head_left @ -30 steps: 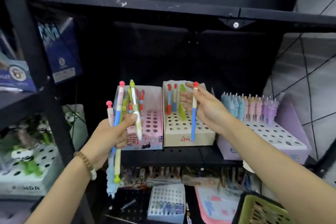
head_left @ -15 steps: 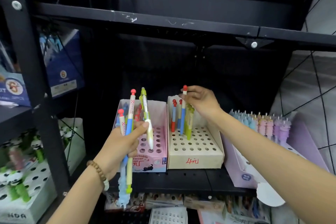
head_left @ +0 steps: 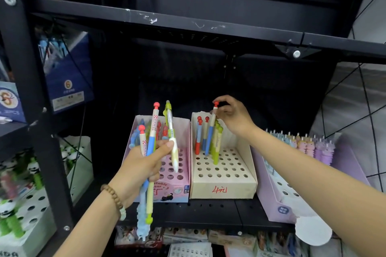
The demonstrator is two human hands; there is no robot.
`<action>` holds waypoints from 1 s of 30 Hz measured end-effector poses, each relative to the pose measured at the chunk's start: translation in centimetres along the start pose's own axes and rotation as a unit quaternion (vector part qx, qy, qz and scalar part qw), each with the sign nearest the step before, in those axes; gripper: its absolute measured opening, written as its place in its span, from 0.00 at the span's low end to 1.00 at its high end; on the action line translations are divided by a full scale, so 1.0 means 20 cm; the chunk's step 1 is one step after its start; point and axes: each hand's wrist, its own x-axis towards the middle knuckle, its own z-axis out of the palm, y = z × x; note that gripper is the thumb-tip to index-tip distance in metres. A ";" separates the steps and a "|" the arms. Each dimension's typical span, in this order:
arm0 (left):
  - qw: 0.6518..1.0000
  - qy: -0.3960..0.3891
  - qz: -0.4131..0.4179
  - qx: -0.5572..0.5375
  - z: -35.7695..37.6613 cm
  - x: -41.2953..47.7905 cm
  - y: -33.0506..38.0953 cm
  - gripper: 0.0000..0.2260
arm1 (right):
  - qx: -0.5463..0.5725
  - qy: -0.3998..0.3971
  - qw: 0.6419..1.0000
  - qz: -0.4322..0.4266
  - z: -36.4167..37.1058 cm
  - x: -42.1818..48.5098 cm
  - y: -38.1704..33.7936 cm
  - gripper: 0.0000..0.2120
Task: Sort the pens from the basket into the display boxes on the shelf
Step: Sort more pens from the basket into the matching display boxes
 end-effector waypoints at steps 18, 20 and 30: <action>1.000 -0.005 0.005 -0.010 0.03 0.03 -0.02 0.23 | -0.025 -0.002 1.000 0.000 0.00 0.01 0.02 0.09; 1.000 -0.003 0.003 -0.011 0.05 0.03 -0.02 0.24 | -0.051 -0.018 0.999 0.002 0.01 0.01 0.02 0.07; 1.000 -0.005 -0.014 -0.009 0.11 0.05 -0.01 0.17 | -0.154 -0.131 0.970 0.133 -0.01 0.08 -0.01 0.14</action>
